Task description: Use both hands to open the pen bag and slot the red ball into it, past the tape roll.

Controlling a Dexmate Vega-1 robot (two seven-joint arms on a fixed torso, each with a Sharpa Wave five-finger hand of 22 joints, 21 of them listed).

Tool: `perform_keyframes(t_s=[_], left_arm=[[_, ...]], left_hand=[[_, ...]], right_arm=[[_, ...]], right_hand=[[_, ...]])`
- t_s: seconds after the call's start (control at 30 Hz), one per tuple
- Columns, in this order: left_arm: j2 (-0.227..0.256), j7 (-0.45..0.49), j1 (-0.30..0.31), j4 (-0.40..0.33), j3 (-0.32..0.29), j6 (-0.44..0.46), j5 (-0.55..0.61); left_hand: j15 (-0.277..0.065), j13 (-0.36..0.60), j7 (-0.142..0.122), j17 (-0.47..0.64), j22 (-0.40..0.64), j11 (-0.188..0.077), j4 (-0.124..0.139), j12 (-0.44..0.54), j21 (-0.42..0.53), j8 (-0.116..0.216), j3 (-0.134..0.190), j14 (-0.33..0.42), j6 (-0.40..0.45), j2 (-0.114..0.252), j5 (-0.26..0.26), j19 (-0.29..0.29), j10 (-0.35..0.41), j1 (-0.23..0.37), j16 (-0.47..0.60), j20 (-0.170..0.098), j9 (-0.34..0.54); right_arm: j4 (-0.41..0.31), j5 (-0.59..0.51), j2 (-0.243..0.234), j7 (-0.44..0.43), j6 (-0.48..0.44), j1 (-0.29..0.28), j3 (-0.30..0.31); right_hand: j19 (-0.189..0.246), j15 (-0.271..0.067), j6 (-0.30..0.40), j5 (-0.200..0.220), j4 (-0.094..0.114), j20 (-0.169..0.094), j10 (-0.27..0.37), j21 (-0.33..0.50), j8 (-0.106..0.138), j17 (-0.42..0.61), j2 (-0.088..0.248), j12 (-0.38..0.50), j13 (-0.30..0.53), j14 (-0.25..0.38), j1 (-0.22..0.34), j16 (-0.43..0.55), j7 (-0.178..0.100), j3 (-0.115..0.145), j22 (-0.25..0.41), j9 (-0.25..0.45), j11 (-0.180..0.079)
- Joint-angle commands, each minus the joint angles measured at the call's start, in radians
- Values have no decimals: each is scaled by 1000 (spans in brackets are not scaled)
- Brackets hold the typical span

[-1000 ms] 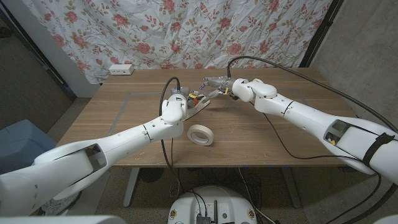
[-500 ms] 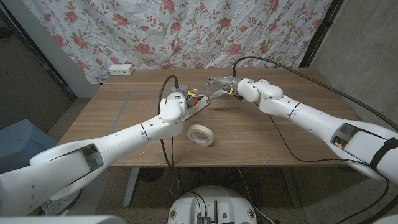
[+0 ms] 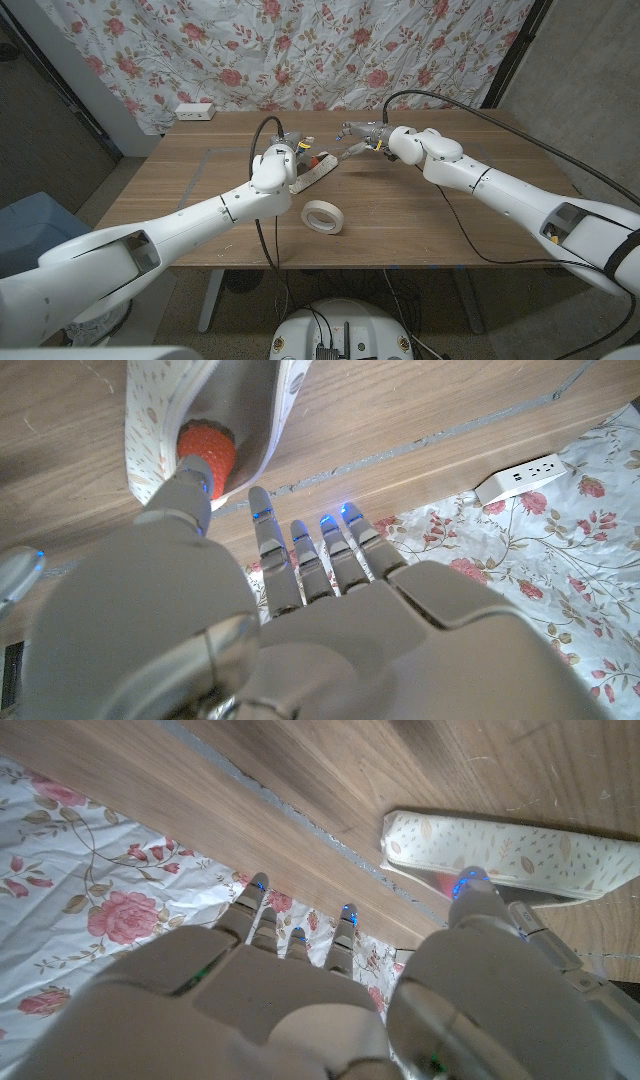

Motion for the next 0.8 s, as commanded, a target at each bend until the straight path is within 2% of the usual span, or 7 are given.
perform_keyframes(t_s=[0.03,0.33,0.63,0.7,0.8], left_arm=[[29,98,66,-59,-89,-35,-95],[49,216,146,-76,-197,-120,-215],[71,276,184,-61,-270,-221,-323],[77,284,200,-55,-304,-265,-373],[81,303,224,-42,-348,-319,-438]], left_hand=[[-17,2,0,5,2,3,-2,7,5,-7,-1,11,-11,9,4,10,7,-5,9,-6,1],[-11,2,-2,5,2,11,5,1,2,-19,-12,5,-44,6,1,4,-4,-24,5,-8,1],[3,3,-4,8,3,37,25,-6,0,-27,-25,-8,-106,32,0,-1,-28,-69,3,-1,3],[7,3,-17,7,3,38,27,-7,0,-30,-27,-17,-139,40,0,-3,-38,-80,0,-2,3],[11,3,-12,6,3,41,25,-9,-1,-30,-29,-27,-160,46,1,-6,-52,-86,-2,-3,3]], right_arm=[[-51,58,-42,-47,8,-61,63],[-99,136,-76,-92,28,-121,125],[-123,229,-102,-118,36,-177,184],[-130,246,-104,-130,32,-189,196],[-132,278,-105,-143,36,-203,213]], right_hand=[[4,0,7,4,1,-1,8,8,-1,3,8,7,2,1,-7,6,-8,-4,4,1,-2],[11,-10,7,6,6,-10,26,11,-7,4,17,13,1,9,-19,11,-8,-5,4,0,-5],[16,-14,-21,2,18,-17,35,13,-28,6,30,15,0,12,-47,15,1,-11,4,-2,-6],[17,-16,-24,1,20,-19,38,13,-31,6,32,16,0,14,-52,16,0,-12,4,-3,-6],[23,-17,-26,-1,25,-24,48,15,-36,6,37,18,-1,20,-64,19,0,-15,4,-4,-10]])
